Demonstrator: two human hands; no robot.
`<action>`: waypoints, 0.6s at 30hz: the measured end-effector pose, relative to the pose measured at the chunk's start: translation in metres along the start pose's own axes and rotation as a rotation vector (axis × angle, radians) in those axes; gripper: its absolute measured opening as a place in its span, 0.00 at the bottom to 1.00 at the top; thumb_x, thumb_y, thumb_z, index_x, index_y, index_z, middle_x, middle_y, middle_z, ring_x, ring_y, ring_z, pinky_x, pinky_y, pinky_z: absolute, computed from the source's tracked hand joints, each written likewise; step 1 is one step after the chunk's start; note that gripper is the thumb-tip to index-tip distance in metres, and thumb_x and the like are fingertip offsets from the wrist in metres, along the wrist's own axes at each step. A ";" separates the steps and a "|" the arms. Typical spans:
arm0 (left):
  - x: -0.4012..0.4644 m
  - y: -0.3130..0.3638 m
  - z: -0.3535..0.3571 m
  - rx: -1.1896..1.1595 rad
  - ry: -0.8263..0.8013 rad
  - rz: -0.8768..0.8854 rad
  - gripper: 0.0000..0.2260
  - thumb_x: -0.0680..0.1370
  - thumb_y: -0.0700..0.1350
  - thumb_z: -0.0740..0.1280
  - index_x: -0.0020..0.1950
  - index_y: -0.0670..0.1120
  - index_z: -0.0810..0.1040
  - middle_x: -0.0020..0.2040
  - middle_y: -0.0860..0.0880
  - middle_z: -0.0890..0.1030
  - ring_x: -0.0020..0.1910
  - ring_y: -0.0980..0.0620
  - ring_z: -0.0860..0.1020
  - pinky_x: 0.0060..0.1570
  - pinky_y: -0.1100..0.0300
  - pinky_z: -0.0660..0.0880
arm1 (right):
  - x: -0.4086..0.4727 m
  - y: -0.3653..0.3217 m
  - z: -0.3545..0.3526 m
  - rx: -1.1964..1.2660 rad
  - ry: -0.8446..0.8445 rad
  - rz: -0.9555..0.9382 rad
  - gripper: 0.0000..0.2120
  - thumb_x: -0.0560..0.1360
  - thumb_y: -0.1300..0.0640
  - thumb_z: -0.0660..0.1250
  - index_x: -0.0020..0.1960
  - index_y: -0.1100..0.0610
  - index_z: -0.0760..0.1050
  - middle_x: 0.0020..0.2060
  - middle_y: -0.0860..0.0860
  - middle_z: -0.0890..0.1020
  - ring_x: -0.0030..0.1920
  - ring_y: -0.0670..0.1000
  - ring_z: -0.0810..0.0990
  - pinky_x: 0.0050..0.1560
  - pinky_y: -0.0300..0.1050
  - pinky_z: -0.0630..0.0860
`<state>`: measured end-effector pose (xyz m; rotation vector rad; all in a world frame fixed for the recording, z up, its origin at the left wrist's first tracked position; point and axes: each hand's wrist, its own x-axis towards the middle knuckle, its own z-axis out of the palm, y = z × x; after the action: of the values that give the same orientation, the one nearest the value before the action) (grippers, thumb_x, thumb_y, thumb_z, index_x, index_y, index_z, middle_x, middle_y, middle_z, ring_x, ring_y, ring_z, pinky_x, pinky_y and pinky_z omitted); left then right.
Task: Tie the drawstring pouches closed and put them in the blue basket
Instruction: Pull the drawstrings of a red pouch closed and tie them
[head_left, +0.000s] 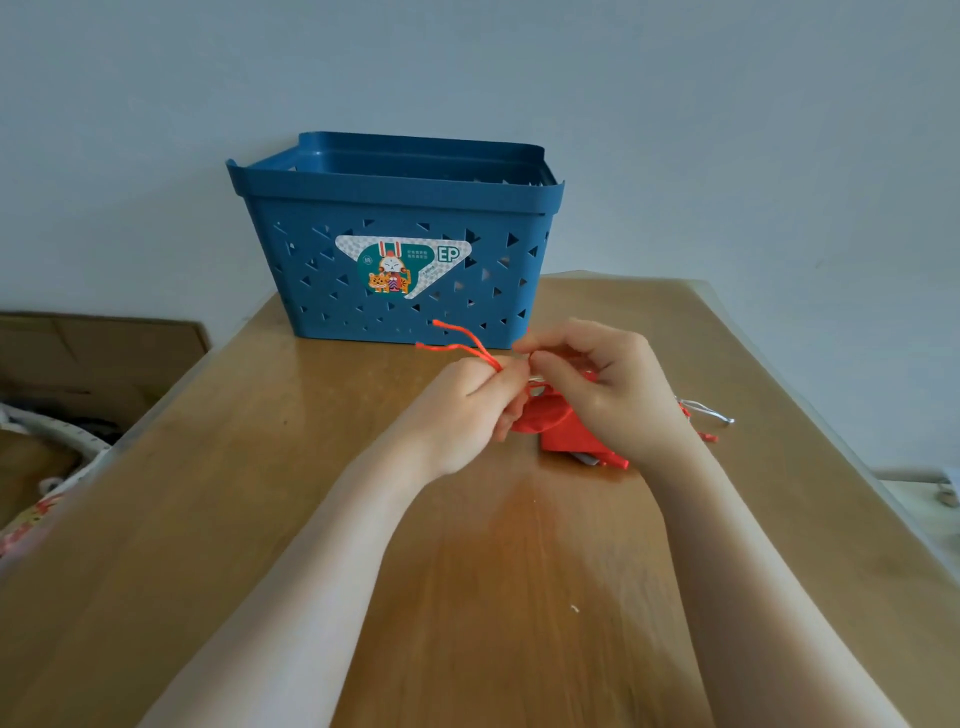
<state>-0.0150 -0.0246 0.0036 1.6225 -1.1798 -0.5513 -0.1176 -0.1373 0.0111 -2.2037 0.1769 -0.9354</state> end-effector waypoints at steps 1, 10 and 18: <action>-0.001 0.001 -0.001 -0.011 0.003 0.003 0.20 0.83 0.46 0.54 0.31 0.44 0.68 0.27 0.48 0.69 0.30 0.52 0.68 0.35 0.57 0.65 | 0.000 0.001 -0.001 -0.069 -0.015 -0.020 0.09 0.72 0.63 0.64 0.45 0.54 0.82 0.34 0.36 0.78 0.39 0.36 0.77 0.42 0.26 0.69; 0.002 0.004 -0.003 -0.124 0.213 -0.021 0.13 0.81 0.45 0.60 0.41 0.44 0.80 0.40 0.42 0.81 0.34 0.53 0.72 0.32 0.60 0.68 | 0.002 0.003 -0.011 -0.167 -0.020 -0.027 0.06 0.73 0.60 0.66 0.39 0.51 0.76 0.39 0.47 0.77 0.42 0.39 0.72 0.40 0.25 0.67; -0.002 0.005 -0.009 -0.370 0.048 -0.100 0.10 0.78 0.38 0.62 0.39 0.40 0.78 0.32 0.49 0.80 0.33 0.55 0.76 0.35 0.66 0.75 | 0.001 0.001 -0.014 -0.098 -0.239 -0.010 0.07 0.71 0.54 0.65 0.37 0.53 0.80 0.49 0.44 0.77 0.51 0.42 0.75 0.49 0.28 0.68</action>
<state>-0.0103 -0.0188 0.0114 1.3719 -0.9025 -0.7432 -0.1258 -0.1466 0.0176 -2.3874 0.1012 -0.6738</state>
